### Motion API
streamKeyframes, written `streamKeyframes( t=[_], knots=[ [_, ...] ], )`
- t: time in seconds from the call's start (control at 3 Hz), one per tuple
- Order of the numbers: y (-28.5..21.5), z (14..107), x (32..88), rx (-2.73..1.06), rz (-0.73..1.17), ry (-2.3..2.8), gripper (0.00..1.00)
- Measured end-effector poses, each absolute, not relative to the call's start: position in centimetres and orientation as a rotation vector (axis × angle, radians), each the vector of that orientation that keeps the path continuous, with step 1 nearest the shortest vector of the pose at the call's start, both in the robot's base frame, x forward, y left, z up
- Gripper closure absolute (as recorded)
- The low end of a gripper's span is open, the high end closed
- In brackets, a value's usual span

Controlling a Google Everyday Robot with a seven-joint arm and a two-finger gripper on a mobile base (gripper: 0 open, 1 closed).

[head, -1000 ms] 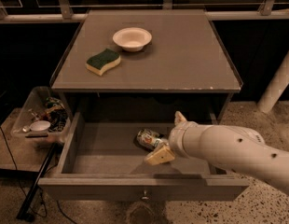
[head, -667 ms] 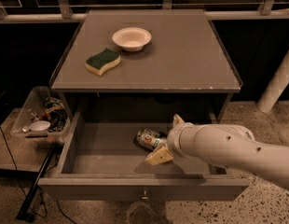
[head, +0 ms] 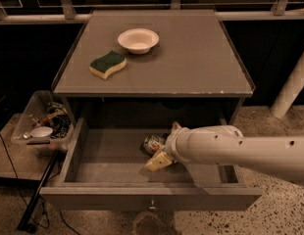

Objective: Pick 7up can from top drawer and place on counter

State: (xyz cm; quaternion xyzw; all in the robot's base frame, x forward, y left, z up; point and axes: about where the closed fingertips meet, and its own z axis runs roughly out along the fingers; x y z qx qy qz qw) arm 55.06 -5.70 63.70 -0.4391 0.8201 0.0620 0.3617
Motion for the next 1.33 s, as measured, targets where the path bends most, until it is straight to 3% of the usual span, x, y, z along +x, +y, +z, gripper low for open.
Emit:
streamKeyframes(
  t=[0.67, 1.33],
  knots=[
    [-5.8, 60.6, 55.4, -1.1, 0.194, 2.181, 0.0],
    [-5.8, 60.6, 55.4, -1.1, 0.194, 2.182, 0.42]
  ],
)
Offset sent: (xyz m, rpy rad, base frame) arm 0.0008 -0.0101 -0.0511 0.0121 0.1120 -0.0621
